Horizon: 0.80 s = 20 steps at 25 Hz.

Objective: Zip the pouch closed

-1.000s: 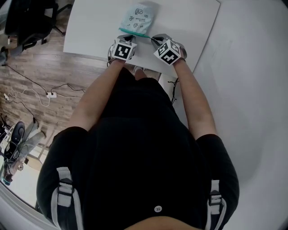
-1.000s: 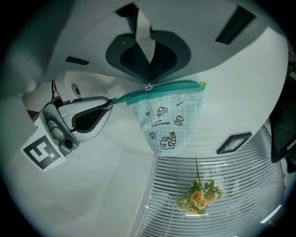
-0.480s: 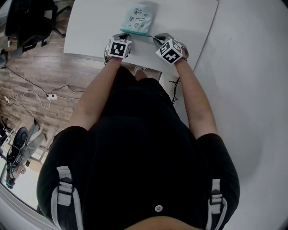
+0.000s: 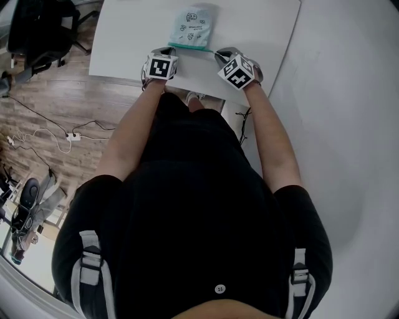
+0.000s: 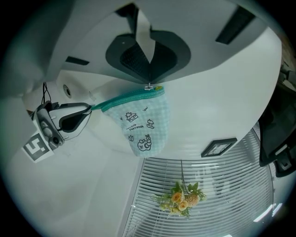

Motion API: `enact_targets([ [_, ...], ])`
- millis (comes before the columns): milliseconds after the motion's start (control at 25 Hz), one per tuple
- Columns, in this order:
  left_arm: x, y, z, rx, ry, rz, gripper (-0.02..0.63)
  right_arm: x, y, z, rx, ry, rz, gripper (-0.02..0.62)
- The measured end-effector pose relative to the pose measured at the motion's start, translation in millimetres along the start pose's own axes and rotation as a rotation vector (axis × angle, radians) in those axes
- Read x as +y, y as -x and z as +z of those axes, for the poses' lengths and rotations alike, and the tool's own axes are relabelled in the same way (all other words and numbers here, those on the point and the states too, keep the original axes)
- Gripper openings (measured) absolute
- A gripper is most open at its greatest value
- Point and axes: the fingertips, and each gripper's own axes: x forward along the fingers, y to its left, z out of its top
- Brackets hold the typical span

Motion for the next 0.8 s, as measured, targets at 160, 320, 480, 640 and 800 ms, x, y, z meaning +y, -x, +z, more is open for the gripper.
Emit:
enact_targets([
  [160, -0.2, -2.8, -1.0, -0.003, -0.007, -0.009, 0.008, -0.4, 2.4, -0.1, 0.001, 0.0, -0.005, 0.021],
  [320, 2.3, -3.3, -1.5, -0.009, -0.02, -0.008, 0.009, 0.3, 1.7, -1.0, -0.001, -0.019, -0.011, 0.021],
  [480, 3.3, -2.9, -0.3, -0.017, -0.002, -0.019, 0.009, 0.1, -0.5, -0.5, 0.006, -0.035, -0.017, 0.023],
  [640, 4.7, 2.4, -0.8, 0.001, -0.014, -0.031, 0.015, -1.6, -0.6, 0.6, 0.015, -0.03, -0.02, 0.032],
  [800, 6.4, 9.7, -7.0, 0.024, -0.033, -0.048, 0.053, -2.5, -0.9, -1.6, 0.04, -0.034, -0.019, 0.055],
])
